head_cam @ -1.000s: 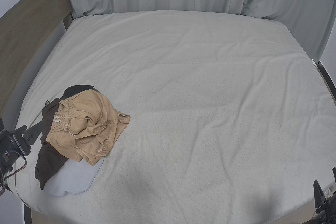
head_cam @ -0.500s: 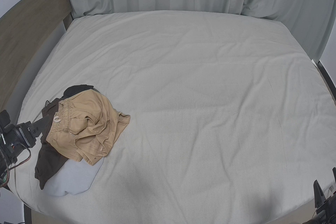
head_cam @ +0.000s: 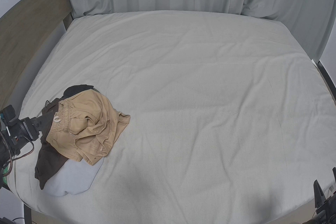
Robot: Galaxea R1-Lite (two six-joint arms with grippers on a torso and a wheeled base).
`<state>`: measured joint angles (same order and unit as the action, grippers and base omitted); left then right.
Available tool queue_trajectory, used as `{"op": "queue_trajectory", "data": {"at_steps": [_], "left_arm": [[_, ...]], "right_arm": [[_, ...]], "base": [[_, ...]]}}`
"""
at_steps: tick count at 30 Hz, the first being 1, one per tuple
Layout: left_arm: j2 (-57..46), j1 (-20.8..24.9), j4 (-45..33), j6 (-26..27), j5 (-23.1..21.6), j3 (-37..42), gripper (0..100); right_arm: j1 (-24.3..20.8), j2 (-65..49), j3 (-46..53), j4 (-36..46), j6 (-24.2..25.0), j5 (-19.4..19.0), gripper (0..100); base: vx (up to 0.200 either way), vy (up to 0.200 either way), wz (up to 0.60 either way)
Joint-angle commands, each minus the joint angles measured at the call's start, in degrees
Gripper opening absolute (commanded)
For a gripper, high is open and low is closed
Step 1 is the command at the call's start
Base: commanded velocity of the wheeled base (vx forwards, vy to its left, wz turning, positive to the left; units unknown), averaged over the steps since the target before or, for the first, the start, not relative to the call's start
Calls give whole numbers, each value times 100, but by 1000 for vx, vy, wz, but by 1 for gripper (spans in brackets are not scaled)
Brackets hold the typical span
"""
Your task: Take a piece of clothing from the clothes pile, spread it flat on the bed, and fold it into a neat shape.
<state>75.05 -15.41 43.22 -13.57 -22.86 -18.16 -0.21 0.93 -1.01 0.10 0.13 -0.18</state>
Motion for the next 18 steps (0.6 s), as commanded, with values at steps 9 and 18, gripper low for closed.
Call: {"op": "queue_trajectory", "data": {"at_steps": [9,18], "left_arm": [[1003,-24,20,12,-395,-328,100],[1926,-24,767,21,-553,-442,100]], "right_arm": [[-6,-66,101,-1,4,1,100],[-6,-66,101,-1,4,1,100]], "base": [[0,0,0],[0,0,0]]}}
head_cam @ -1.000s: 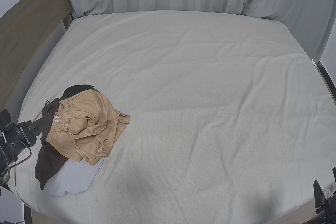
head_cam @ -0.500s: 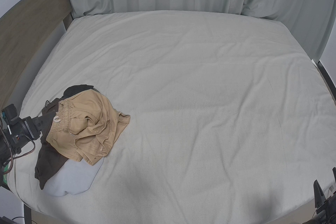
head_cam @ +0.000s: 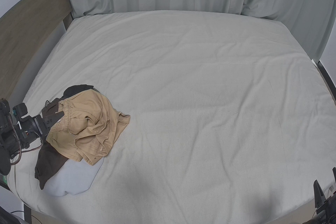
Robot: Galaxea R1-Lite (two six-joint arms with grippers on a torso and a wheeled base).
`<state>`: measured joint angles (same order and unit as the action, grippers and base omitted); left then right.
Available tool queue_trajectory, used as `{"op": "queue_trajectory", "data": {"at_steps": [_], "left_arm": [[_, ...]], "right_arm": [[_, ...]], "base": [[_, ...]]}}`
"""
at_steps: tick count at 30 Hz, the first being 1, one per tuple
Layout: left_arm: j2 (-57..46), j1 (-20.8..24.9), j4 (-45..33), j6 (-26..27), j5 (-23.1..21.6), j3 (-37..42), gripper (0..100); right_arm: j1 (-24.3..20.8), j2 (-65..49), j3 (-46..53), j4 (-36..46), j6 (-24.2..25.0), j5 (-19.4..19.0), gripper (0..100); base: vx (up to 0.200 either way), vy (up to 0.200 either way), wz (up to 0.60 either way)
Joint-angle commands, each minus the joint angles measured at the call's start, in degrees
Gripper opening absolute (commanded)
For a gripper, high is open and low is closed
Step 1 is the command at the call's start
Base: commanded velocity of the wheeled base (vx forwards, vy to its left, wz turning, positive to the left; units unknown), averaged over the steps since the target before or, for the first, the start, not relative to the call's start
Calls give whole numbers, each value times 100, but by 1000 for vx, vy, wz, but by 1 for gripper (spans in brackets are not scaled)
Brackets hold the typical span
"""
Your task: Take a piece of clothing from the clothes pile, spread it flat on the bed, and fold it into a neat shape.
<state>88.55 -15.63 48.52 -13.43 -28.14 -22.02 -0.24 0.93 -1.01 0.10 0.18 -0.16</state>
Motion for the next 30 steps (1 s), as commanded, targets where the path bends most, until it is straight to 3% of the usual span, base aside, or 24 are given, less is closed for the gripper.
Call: {"op": "queue_trajectory", "data": {"at_steps": [1,8,23,30], "left_arm": [[751,-2,483,-1,-34,-66,100],[1446,7,1133,-28,-43,-251,100],[2087,7,1125,-28,-131,-804,100],[2342,-2,1116,-36,-403,-1085,100]], "right_arm": [[-2,-66,101,-1,-1,-2,100],[-2,-66,101,-1,-1,-2,100],[7,-66,101,-1,-1,-2,100],[7,-66,101,-1,-1,-2,100]], "base": [[0,0,0],[0,0,0],[0,0,0],[0,0,0]]}}
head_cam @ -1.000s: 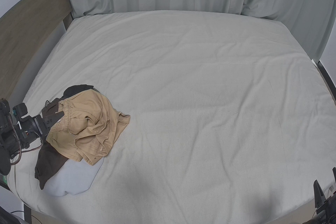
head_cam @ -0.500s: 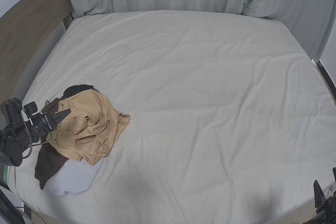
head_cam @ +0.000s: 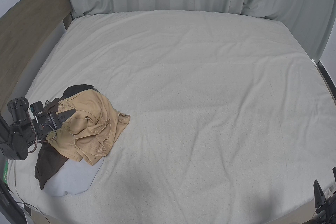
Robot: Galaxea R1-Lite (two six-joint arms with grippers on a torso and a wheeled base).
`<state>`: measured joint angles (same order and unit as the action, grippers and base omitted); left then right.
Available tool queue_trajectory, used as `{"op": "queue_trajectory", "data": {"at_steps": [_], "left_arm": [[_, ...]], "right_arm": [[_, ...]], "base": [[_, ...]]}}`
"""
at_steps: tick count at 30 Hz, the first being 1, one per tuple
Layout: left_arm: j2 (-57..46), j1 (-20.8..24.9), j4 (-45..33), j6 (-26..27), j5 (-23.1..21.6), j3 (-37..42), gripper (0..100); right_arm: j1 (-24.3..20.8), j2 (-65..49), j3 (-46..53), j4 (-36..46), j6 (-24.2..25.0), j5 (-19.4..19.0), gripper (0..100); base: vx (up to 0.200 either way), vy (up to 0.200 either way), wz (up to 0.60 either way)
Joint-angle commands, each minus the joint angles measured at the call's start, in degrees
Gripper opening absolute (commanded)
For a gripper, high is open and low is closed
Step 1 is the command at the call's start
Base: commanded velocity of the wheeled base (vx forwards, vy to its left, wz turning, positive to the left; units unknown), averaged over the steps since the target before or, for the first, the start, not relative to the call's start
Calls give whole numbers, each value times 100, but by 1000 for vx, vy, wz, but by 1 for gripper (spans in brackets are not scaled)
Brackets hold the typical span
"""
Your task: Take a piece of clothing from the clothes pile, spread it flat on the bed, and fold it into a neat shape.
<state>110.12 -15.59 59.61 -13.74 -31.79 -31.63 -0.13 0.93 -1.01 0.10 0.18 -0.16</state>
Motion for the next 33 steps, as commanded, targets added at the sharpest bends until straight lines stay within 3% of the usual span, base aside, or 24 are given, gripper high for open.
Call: {"op": "queue_trajectory", "data": {"at_steps": [1,5,16,25,33], "left_arm": [[229,-14,7,-6,-46,-150,100],[361,-58,15,3,-81,-282,100],[546,-93,86,20,-723,-343,100],[563,-269,323,56,-1496,-352,100],[766,-269,551,143,-1611,-370,100]], "right_arm": [[-4,-66,101,-1,-1,-2,100],[-4,-66,101,-1,8,-2,100],[-4,-66,101,-1,8,-2,100],[-4,-66,101,-1,8,-2,100],[-4,-66,101,-1,8,-11,100]], "base": [[0,0,0],[0,0,0],[0,0,0],[0,0,0],[0,0,0]]}}
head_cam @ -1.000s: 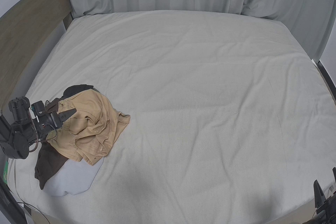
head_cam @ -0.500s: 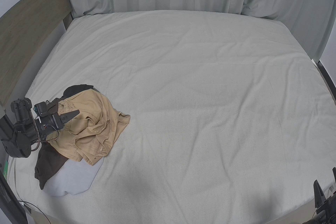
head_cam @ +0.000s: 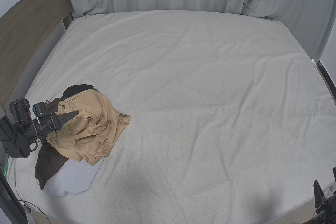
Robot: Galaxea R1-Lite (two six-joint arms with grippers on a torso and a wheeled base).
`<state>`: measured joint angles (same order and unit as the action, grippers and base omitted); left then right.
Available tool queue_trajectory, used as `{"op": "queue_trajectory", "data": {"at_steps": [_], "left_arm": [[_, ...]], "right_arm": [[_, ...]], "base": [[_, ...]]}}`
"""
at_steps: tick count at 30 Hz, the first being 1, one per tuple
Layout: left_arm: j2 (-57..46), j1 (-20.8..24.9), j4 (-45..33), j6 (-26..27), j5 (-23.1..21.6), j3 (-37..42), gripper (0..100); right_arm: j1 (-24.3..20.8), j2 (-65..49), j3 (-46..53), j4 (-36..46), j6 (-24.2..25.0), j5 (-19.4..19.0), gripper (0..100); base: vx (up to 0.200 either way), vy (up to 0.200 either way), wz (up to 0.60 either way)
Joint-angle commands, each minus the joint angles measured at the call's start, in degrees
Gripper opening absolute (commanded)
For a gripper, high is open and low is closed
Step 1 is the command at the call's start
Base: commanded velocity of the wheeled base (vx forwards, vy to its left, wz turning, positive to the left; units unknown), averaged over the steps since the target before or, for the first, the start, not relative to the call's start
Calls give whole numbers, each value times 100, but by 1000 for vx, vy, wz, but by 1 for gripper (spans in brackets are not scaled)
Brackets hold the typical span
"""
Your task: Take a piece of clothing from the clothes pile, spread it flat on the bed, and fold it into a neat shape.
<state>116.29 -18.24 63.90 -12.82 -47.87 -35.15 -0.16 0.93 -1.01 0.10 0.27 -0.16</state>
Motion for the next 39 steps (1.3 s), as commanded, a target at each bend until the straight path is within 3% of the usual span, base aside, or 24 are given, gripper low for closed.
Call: {"op": "queue_trajectory", "data": {"at_steps": [1,31,32,39], "left_arm": [[219,-4,184,87,-3,-27,100],[711,119,500,245,94,-265,100],[711,119,500,245,94,-265,0],[702,163,509,254,76,-265,0]], "right_arm": [[-2,-66,101,-1,0,-11,100],[-2,-66,101,-1,0,-2,100],[-2,-66,101,-1,0,-2,100],[-2,-66,101,-1,0,-2,100]], "base": [[0,0,0],[0,0,0],[0,0,0],[0,0,0]]}}
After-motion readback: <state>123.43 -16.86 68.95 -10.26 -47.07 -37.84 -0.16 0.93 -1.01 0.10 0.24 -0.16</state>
